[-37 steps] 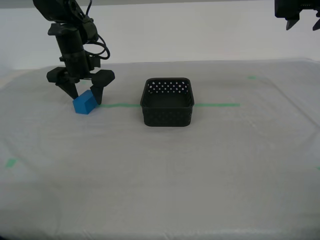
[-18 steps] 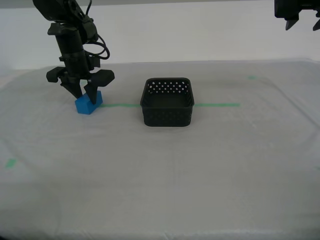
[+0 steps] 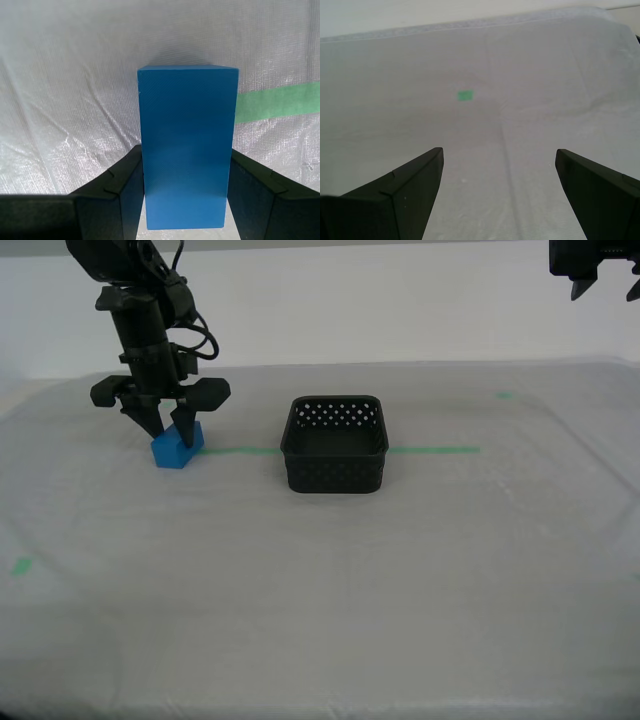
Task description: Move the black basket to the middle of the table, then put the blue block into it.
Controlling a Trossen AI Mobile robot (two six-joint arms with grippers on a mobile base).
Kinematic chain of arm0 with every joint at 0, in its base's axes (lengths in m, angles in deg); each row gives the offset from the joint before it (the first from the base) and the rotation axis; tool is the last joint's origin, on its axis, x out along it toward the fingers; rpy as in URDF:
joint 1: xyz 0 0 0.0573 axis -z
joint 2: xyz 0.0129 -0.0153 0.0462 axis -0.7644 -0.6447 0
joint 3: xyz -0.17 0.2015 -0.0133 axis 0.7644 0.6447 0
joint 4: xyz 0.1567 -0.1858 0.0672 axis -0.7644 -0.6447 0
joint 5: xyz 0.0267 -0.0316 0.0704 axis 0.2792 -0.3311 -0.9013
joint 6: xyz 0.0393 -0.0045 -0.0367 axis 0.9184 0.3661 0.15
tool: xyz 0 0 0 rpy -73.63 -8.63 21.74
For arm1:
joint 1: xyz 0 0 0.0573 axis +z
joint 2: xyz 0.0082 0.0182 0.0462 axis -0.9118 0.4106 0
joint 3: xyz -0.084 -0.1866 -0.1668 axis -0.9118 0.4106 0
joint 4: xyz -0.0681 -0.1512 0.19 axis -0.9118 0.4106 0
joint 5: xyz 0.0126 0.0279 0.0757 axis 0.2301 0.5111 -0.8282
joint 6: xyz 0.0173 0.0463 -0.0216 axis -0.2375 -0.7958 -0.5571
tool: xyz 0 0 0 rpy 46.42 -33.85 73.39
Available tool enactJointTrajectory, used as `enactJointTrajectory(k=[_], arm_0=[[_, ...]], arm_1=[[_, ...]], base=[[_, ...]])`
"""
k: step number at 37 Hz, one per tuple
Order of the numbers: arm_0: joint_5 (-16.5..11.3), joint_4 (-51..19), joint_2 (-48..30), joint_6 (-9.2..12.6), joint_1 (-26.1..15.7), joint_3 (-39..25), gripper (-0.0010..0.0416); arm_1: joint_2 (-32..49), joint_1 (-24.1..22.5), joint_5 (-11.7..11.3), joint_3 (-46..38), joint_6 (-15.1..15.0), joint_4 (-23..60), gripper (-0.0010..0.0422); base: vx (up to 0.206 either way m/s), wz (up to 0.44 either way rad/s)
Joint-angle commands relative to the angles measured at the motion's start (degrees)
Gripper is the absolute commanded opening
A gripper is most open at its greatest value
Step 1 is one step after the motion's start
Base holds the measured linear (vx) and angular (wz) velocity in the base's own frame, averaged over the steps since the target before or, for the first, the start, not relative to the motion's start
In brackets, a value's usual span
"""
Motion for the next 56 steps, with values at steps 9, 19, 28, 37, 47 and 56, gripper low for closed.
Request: enactJointTrajectory(k=[9, 19, 28, 37, 47, 56], arm_0=[[-0.2, 0.0, 0.0, 0.2, -0.1, 0.0, 0.0298], [-0.2, 0.1, 0.0, 0.2, -0.1, 0.0, 0.0314], [-0.2, 0.0, 0.0, 0.2, -0.1, 0.0, 0.0298], [-0.2, 0.0, 0.0, 0.2, -0.1, 0.0, 0.0310], [-0.2, 0.0, 0.0, 0.2, -0.1, 0.0, 0.0305], [-0.2, 0.0, 0.0, 0.2, -0.1, 0.0, 0.0300]], arm_1=[[-3.3, -0.9, 0.2, -0.2, 5.6, 3.3, -0.0001], [-10.0, -4.1, 0.2, -0.2, 12.7, 5.1, -0.0001], [-13.9, -8.6, 0.5, -0.2, 18.4, 5.0, -0.0001], [-13.8, -16.4, 0.8, -2.1, 23.9, 4.9, -0.0001], [-13.8, -25.2, 0.8, -4.5, 31.2, -1.1, -0.0001], [-13.2, -27.3, 0.8, -4.7, 34.9, -3.6, -0.0001]], base=[[0.000, 0.000], [0.000, 0.000], [0.000, 0.000], [0.000, 0.000], [0.000, 0.000], [0.000, 0.000]])
